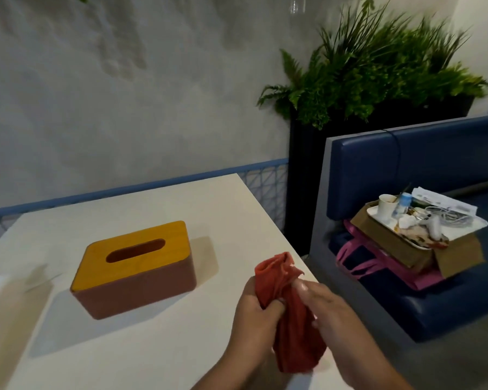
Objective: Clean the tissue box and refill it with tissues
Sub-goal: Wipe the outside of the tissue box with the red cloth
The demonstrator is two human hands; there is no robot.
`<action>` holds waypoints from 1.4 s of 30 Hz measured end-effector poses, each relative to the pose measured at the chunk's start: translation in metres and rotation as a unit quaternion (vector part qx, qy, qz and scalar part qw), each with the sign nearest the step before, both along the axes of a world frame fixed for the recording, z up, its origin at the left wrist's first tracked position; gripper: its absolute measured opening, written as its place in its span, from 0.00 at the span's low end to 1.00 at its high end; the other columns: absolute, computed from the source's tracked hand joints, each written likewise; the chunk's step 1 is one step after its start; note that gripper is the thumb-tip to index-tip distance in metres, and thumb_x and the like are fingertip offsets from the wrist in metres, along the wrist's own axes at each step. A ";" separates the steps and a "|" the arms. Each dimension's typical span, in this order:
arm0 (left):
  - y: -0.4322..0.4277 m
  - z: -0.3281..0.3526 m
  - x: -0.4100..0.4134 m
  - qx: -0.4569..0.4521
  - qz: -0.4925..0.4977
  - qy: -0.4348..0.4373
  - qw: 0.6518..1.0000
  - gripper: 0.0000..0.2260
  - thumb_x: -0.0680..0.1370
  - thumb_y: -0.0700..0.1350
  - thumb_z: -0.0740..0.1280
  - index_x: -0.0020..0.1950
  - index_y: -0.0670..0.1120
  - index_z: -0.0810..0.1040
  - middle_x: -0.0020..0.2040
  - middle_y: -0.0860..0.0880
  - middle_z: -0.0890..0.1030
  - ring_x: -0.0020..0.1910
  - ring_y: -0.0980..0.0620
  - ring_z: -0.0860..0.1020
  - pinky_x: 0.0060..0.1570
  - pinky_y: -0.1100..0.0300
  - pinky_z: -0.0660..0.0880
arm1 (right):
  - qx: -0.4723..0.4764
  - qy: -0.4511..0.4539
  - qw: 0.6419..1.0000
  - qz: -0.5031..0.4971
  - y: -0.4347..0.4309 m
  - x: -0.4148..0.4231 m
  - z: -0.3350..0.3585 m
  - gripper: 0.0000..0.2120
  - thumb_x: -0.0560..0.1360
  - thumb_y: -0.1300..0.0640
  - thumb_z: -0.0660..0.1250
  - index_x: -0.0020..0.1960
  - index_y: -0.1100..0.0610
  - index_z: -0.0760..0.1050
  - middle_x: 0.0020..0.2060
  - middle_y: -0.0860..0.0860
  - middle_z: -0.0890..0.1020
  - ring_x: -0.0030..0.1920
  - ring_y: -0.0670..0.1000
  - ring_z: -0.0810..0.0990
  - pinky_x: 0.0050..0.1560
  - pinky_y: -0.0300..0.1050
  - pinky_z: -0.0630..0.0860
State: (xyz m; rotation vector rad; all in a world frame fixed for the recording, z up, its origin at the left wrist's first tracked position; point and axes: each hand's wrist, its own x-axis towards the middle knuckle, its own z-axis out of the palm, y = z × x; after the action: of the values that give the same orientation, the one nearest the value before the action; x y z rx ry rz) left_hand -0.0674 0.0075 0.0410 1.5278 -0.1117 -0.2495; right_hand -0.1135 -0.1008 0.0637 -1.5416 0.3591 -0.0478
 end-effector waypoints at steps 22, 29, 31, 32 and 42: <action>-0.015 -0.024 0.026 -0.003 -0.030 0.246 0.969 0.04 0.75 0.33 0.66 0.45 0.39 0.80 0.34 0.45 0.84 0.30 0.52 0.83 0.29 0.63 0.77 | -0.169 -0.028 0.985 0.031 -0.050 0.028 -0.052 0.24 0.76 0.64 0.65 0.57 0.36 0.66 0.47 0.47 0.75 0.45 0.47 0.79 0.41 0.37 0.76; -0.014 -0.044 0.029 0.225 0.035 0.107 0.968 0.12 0.68 0.37 0.69 0.50 0.43 0.73 0.41 0.45 0.80 0.39 0.49 0.80 0.39 0.54 0.79 | -0.216 0.015 0.976 0.028 -0.053 0.032 -0.066 0.21 0.75 0.62 0.66 0.64 0.46 0.69 0.48 0.46 0.77 0.47 0.43 0.76 0.47 0.40 0.73; -0.015 -0.049 0.027 0.297 0.042 0.065 0.952 0.17 0.68 0.40 0.68 0.55 0.48 0.69 0.45 0.49 0.78 0.44 0.50 0.78 0.45 0.55 0.76 | -0.254 0.035 0.966 0.029 -0.054 0.031 -0.067 0.22 0.75 0.62 0.67 0.66 0.48 0.67 0.53 0.48 0.76 0.52 0.46 0.75 0.55 0.46 0.74; -0.016 -0.052 0.026 0.343 0.044 0.023 0.938 0.21 0.69 0.41 0.67 0.60 0.50 0.67 0.51 0.51 0.76 0.50 0.51 0.77 0.49 0.59 0.74 | -0.277 0.045 0.959 0.028 -0.054 0.032 -0.066 0.22 0.75 0.61 0.67 0.67 0.49 0.67 0.56 0.49 0.75 0.55 0.48 0.75 0.58 0.48 0.73; -0.046 -0.062 0.014 0.524 -0.061 -0.290 0.798 0.06 0.67 0.58 0.68 0.42 0.61 0.80 0.43 0.67 0.80 0.42 0.70 0.77 0.47 0.76 0.72 | -0.615 0.014 0.782 0.096 -0.040 0.028 -0.088 0.21 0.80 0.49 0.51 0.72 0.44 0.62 0.75 0.43 0.58 0.76 0.49 0.53 0.69 0.52 0.61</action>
State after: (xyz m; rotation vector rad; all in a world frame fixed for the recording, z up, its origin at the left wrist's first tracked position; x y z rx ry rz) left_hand -0.0531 -0.0384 -0.0208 2.6859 -0.6495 0.1136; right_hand -0.0859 -0.1409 -0.0240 -2.8878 0.1635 -0.1126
